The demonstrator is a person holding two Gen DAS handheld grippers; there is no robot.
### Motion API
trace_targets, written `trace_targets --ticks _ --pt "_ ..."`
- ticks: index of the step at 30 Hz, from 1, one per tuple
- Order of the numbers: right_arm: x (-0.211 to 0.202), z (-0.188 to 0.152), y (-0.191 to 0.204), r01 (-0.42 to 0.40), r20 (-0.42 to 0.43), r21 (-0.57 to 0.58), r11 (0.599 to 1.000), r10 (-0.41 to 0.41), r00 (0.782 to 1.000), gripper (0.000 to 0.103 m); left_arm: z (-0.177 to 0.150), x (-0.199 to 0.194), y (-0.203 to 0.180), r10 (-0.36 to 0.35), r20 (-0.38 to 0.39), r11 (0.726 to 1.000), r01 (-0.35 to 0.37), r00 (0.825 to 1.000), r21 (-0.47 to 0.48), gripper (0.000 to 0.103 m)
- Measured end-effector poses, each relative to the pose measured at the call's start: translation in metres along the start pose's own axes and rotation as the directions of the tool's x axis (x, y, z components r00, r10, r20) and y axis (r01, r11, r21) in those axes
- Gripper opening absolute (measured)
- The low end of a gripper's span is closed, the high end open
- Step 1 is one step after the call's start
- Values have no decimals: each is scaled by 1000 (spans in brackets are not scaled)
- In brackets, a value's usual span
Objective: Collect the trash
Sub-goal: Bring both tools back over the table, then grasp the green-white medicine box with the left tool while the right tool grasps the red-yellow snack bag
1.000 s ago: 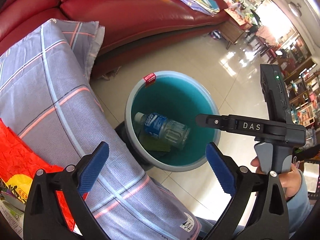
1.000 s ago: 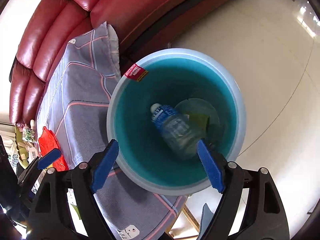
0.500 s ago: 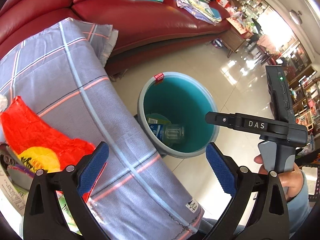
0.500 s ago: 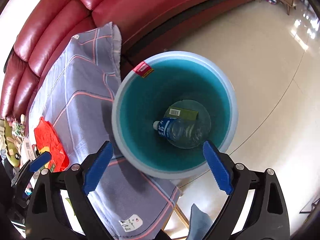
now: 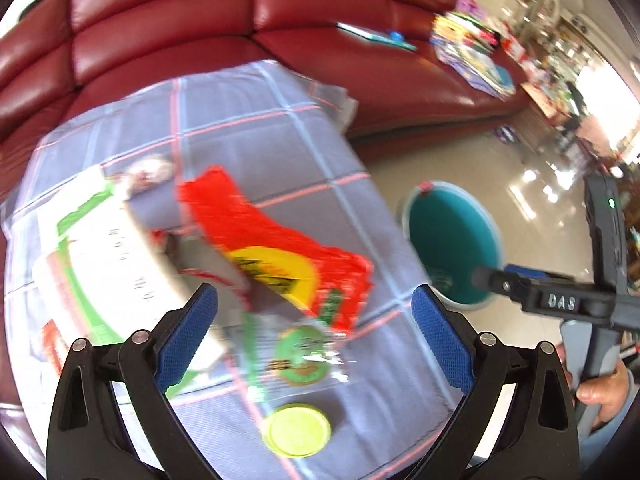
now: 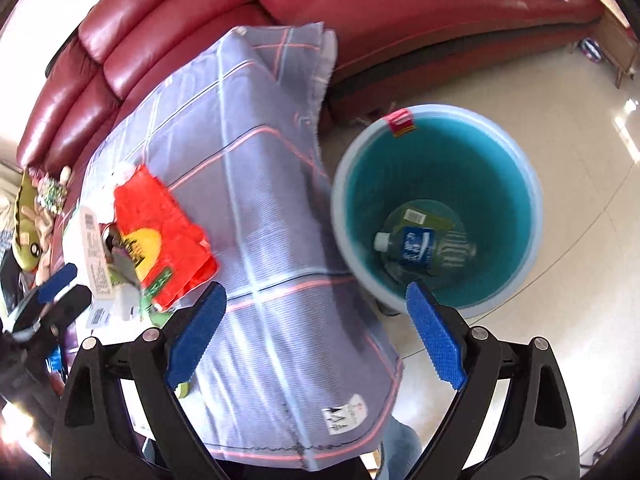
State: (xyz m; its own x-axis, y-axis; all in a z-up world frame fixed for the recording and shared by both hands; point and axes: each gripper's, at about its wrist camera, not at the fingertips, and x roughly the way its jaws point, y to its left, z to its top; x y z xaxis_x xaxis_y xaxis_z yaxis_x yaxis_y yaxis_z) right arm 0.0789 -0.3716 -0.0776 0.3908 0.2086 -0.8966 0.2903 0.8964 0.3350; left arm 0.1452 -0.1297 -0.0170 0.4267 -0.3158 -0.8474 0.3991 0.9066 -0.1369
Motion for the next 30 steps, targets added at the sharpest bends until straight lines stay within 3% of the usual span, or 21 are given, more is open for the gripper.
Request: trace_targets --ticks 6,12,23,30 --pt "14 -8 45 -24 -48 -107 994 19 999 87 -2 -17 52 145 22 980 -141 989 -140 98" --pt "25 -9 68 -24 -58 -149 989 15 998 87 4 -5 84 190 -41 953 -194 981 -235 98" --pt "41 -1 86 9 -84 -220 975 -28 996 87 4 14 82 317 -75 929 -325 946 -178 99" --pt "55 10 127 41 -75 -373 927 -74 994 87 -14 0 113 296 -72 925 -304 953 -225 99"
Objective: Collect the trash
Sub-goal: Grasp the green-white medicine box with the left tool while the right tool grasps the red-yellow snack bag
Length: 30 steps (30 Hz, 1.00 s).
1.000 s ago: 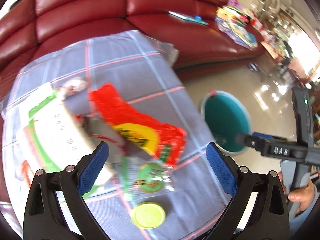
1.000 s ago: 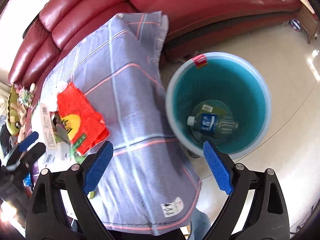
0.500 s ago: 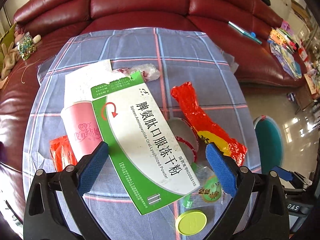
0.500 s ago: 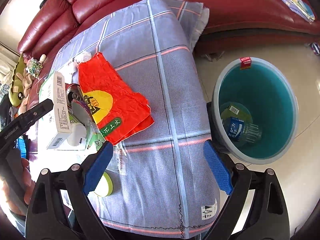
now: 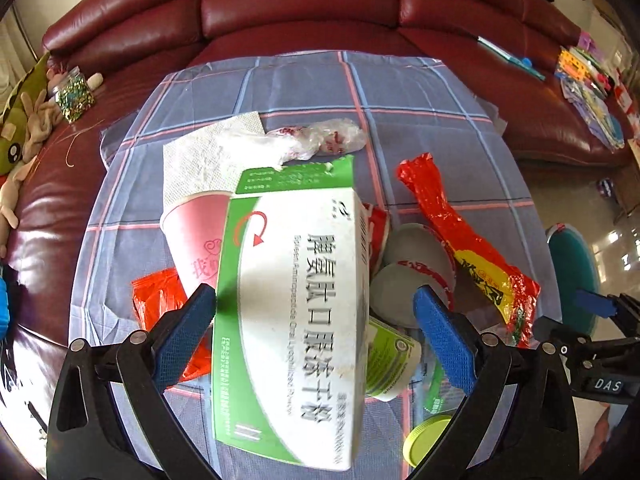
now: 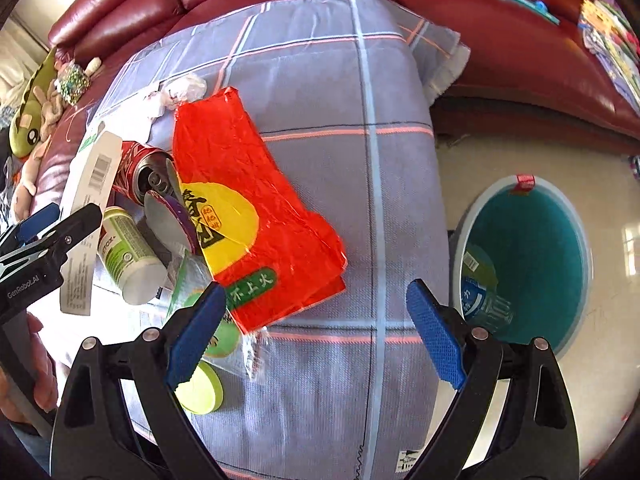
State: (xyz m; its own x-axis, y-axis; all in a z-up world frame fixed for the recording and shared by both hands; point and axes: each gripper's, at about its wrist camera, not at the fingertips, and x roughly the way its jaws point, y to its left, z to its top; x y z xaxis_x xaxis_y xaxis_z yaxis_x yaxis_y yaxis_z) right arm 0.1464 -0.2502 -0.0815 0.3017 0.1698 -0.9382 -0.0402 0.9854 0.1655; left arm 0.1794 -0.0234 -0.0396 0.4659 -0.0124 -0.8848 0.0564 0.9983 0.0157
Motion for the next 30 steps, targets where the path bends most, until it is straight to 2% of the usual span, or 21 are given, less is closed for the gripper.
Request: trace_targets --ticks 3,7,10,12,14,15,17,23,26,30 --pt "12 14 21 14 -17 -79 997 -16 1000 87 -5 0 17 -38 2 999 38 999 -17 99" --pt "33 25 44 47 -53 -167 985 -57 997 87 -17 -1 42 -126 8 991 126 992 -33 99" --pt "46 29 50 75 -62 -194 978 -88 994 87 -27 0 54 -153 7 988 153 988 -24 99" --pt "51 30 50 78 -66 -185 980 -91 994 80 -35 0 60 -179 1 984 179 984 -11 99" --pt "55 30 52 75 -77 -187 979 -91 993 53 -44 -2 64 -215 -2 977 215 977 11 99" --pt "55 29 53 93 -67 -193 977 -108 992 49 -47 -3 66 -225 -9 974 225 974 28 99" --pt "50 29 56 98 -44 -198 975 -109 993 4 -55 -6 69 -237 -20 969 238 971 59 99" --pt "23 27 57 72 8 -134 988 -72 997 4 -79 -14 88 -279 -41 953 281 960 111 99" --pt "5 21 61 63 42 -120 991 -58 997 4 -94 -11 95 -264 -64 954 271 962 127 99" --pt "-11 16 62 20 47 -97 995 -15 999 4 -109 -6 98 -259 -76 952 268 963 145 99"
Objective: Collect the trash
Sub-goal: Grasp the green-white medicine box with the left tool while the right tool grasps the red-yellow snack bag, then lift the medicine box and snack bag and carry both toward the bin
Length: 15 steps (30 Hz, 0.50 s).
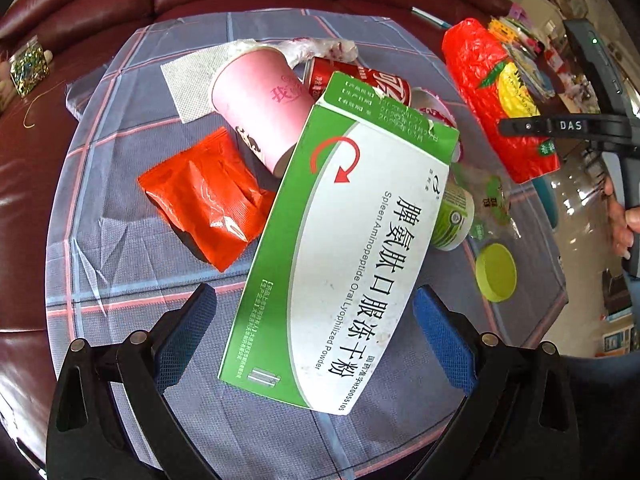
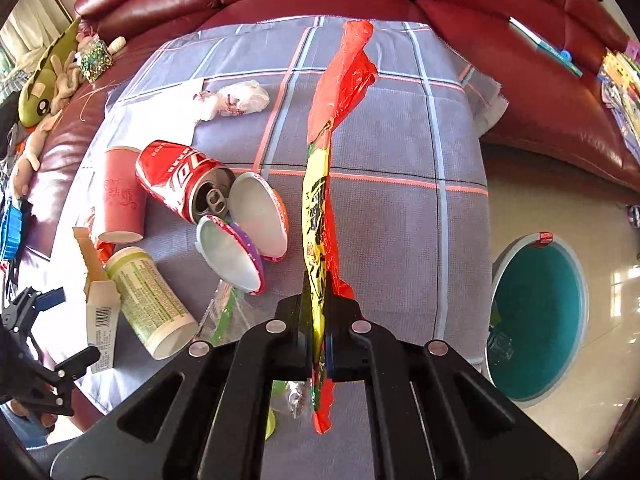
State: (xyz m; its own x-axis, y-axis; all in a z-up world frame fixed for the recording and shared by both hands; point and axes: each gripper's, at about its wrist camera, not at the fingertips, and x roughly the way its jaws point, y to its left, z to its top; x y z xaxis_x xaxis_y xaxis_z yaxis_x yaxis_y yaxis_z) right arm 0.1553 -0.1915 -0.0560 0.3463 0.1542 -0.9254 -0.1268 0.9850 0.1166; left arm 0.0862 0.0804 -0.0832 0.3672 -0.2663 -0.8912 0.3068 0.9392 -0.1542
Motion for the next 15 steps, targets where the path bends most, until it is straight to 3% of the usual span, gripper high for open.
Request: trace_targets --ticks 3,5,15 --pt "-5 -2 1 -20 -3 10 1000 20 1000 4 -3 4 -5 31 6 999 -31 999 30 96" --pt "-9 -9 1 -35 -3 24 999 35 999 4 -4 8 -8 49 -3 998 -49 999 41 82" --pt "-26 -32 -16 -97 26 87 991 95 995 4 1 -33 -11 82 90 996 -81 993 -23 77"
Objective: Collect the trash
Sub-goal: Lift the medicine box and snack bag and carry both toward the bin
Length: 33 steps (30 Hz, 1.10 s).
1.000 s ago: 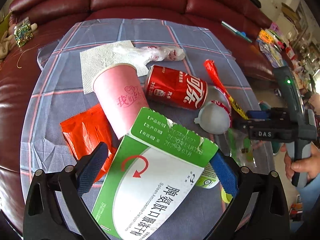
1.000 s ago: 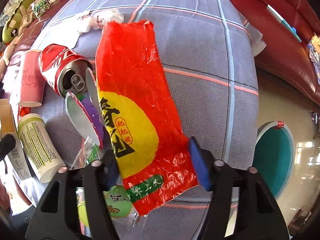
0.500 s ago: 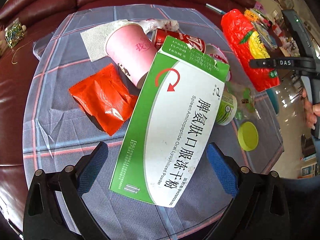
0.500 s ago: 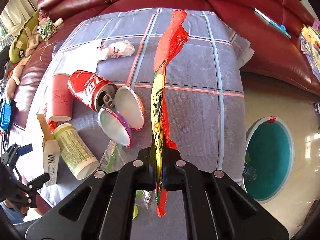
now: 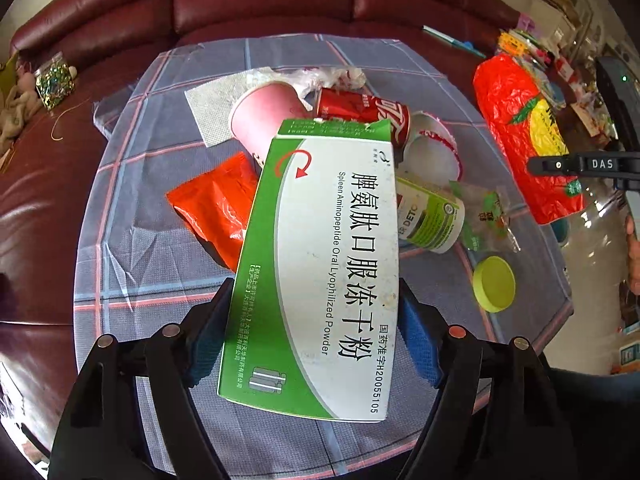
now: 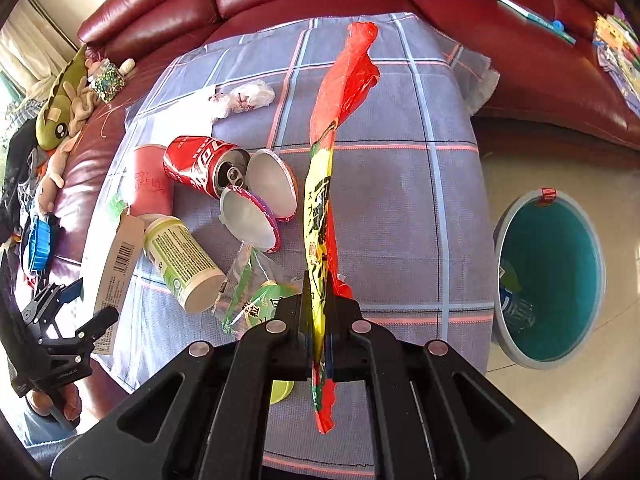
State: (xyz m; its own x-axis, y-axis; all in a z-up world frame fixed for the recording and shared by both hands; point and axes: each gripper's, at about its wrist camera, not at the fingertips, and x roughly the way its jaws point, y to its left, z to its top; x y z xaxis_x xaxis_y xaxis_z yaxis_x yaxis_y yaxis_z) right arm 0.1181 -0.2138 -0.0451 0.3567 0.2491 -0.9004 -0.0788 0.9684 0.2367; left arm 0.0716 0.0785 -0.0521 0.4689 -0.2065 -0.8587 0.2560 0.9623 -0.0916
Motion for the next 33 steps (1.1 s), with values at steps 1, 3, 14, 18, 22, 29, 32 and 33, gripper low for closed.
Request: trace_targets --ticks 1,3,14,18,22,29,32,33 --pt "-2 -1 -2 -10 5 6 1000 10 1000 4 3 -7 -1 -3 14 1000 3 1000 -4 77" --pt "-8 -3 -7 -31 18 20 999 31 999 4 9 -19 -6 -8 42 1000 8 999 -5 76" --pt "-22 -11 -25 -71 54 47 996 68 996 4 21 -11 -30 -25 16 1000 25 1000 10 77" --pt "-18 -14 -26 -81 43 49 995 79 996 4 18 7 -30 -37 -43 999 37 998 2 77" --pt "-15 -17 -28 -86 37 54 995 84 996 4 19 22 -30 -3 -72 1000 4 997 11 78" --pt "-11 -20 -28 -86 23 54 995 85 996 4 12 44 -28 19 -127 1000 -18 992 11 77" --pt "-9 -19 -27 -86 19 53 995 85 996 4 10 40 -33 46 -112 998 -42 993 38 74" --pt "-9 -19 -27 -88 19 52 995 87 996 4 10 37 -36 52 -101 998 -48 994 48 74"
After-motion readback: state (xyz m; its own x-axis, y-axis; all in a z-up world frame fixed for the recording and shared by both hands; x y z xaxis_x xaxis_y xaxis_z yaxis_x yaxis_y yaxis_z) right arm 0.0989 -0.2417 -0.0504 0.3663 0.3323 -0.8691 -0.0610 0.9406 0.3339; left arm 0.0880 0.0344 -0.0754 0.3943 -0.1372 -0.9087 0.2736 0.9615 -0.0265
